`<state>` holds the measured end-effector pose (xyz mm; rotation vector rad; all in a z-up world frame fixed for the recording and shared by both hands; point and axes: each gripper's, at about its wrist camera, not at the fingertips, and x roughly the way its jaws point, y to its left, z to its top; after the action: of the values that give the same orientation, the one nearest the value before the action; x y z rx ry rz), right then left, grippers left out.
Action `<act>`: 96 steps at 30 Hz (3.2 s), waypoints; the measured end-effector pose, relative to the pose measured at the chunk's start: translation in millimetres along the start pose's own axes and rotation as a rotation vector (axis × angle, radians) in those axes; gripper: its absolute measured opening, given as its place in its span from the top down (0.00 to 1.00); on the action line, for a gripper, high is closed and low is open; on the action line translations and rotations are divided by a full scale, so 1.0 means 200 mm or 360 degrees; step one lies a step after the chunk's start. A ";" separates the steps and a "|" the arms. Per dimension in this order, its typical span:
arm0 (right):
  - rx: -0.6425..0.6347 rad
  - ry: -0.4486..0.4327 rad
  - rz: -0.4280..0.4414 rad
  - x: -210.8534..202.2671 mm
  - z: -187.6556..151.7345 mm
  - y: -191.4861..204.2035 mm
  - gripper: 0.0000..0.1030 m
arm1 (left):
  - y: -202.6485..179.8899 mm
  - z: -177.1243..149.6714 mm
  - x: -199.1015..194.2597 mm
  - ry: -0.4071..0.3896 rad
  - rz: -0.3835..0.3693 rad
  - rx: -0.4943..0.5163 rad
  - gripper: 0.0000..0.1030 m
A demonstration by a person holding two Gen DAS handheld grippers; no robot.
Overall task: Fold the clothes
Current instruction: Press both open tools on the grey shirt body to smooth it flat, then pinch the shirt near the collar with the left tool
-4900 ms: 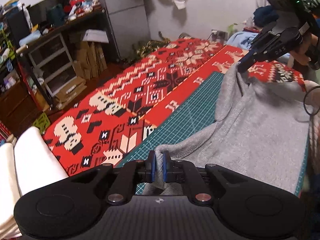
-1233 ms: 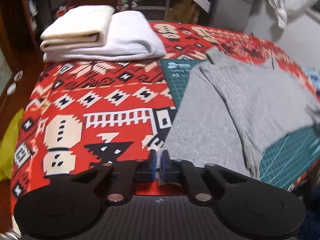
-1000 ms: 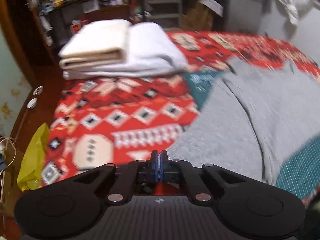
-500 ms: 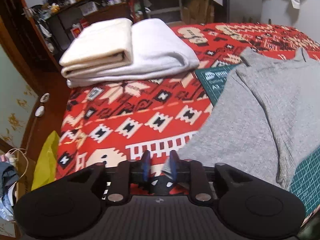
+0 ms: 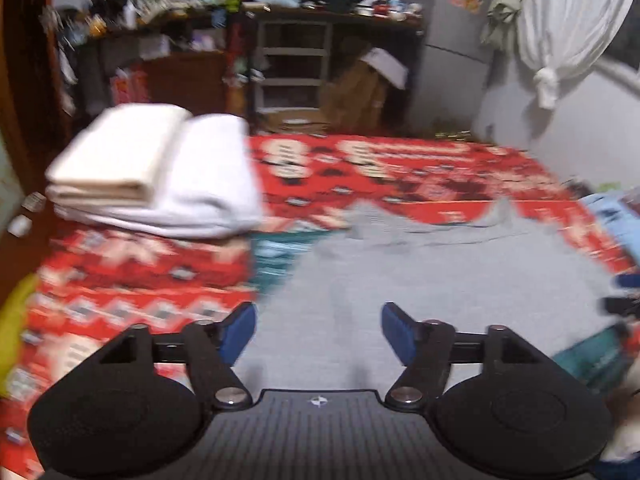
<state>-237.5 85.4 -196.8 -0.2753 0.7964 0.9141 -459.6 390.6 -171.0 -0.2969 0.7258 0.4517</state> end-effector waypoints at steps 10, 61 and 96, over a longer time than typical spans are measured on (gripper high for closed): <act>-0.0210 0.0060 -0.0103 0.12 -0.08 0.18 0.00 | -0.54 -0.15 0.24 0.0070 0.0150 0.0358 0.16; -0.0042 -0.0141 -0.0182 0.01 0.14 0.22 0.01 | -0.26 0.09 0.20 0.0103 0.0075 -0.0124 0.04; 0.0384 0.0096 -0.0122 0.08 0.50 0.33 0.71 | 0.12 0.33 0.67 0.0335 -0.0163 -0.0283 0.92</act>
<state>-234.5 187.7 -132.4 -0.1216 0.9367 0.7324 -345.4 476.6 -220.2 -0.5524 0.8726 0.3920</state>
